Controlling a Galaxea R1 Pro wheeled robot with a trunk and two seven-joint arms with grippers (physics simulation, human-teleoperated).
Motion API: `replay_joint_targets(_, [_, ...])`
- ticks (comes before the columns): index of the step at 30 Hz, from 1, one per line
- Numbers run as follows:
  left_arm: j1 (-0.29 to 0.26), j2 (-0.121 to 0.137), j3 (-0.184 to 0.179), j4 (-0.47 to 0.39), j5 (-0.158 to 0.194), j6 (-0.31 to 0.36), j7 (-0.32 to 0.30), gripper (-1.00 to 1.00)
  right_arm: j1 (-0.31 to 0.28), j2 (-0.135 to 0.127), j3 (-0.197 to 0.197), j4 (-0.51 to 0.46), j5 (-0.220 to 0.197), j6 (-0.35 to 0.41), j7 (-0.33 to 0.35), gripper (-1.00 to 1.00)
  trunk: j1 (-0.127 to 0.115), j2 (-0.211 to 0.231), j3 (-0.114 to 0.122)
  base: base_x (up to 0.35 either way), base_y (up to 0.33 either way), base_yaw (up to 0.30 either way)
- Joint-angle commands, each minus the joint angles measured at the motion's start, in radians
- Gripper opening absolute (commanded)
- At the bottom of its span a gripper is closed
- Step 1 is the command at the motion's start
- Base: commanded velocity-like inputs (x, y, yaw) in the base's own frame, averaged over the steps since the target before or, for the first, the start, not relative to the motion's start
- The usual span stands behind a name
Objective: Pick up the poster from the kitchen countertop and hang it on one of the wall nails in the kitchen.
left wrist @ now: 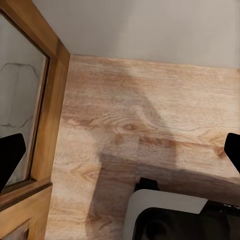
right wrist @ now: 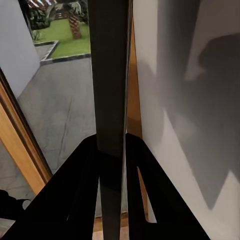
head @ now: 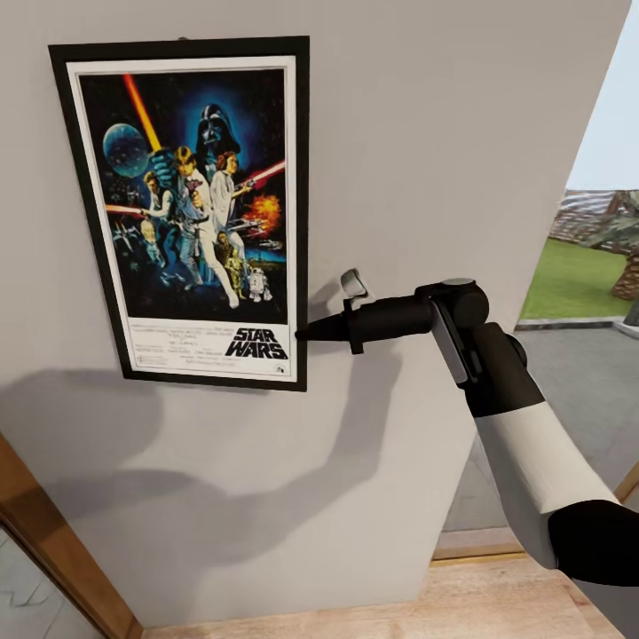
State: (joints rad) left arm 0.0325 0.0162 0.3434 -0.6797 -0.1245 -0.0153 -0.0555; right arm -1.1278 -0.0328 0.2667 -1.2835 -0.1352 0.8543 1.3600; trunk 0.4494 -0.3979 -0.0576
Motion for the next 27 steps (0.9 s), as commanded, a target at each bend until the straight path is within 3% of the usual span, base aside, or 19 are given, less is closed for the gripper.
replay_joint_targets(1, [0.0,-0.001,0.005,-0.001,-0.01,-0.002,-0.006,1.0,-0.001,-0.001,0.002,0.0,-0.007,0.011,0.001,-1.0,0.001,-0.002,-0.002,0.001,0.0,0.0])
replay_joint_targets(27, [0.0,0.002,0.004,-0.002,-0.011,-0.003,-0.004,1.0,0.003,-0.002,0.001,0.0,-0.005,0.009,-0.007,-1.0,0.001,-0.002,-0.002,0.001,0.0,0.0])
